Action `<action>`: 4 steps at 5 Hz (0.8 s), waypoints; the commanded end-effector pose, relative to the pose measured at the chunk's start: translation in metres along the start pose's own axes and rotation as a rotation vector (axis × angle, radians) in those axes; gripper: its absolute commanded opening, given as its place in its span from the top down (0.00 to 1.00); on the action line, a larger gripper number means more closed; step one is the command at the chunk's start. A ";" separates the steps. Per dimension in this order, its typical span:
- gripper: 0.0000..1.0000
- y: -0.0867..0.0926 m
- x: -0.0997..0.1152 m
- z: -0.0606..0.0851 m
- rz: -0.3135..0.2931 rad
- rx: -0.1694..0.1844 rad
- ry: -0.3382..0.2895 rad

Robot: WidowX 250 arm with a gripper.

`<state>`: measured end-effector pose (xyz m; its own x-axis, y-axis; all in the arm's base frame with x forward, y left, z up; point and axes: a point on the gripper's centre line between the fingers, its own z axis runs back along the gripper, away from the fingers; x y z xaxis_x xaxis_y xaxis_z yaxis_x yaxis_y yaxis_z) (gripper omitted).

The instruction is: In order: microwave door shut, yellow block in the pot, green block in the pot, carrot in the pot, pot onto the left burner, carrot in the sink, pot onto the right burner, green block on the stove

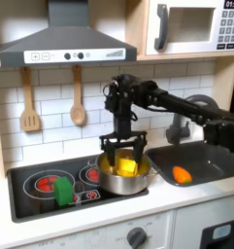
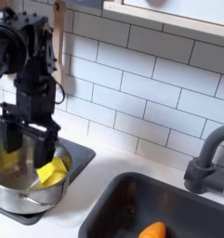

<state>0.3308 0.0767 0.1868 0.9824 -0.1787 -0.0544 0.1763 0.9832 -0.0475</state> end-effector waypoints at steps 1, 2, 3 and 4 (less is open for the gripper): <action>0.00 -0.003 -0.012 -0.017 -0.010 -0.018 0.033; 0.00 -0.001 -0.004 -0.022 -0.009 -0.006 0.029; 0.00 0.002 0.001 -0.017 0.016 0.008 0.007; 0.00 0.006 0.010 -0.020 0.054 0.015 0.010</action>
<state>0.3391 0.0814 0.1661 0.9903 -0.1230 -0.0644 0.1213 0.9922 -0.0292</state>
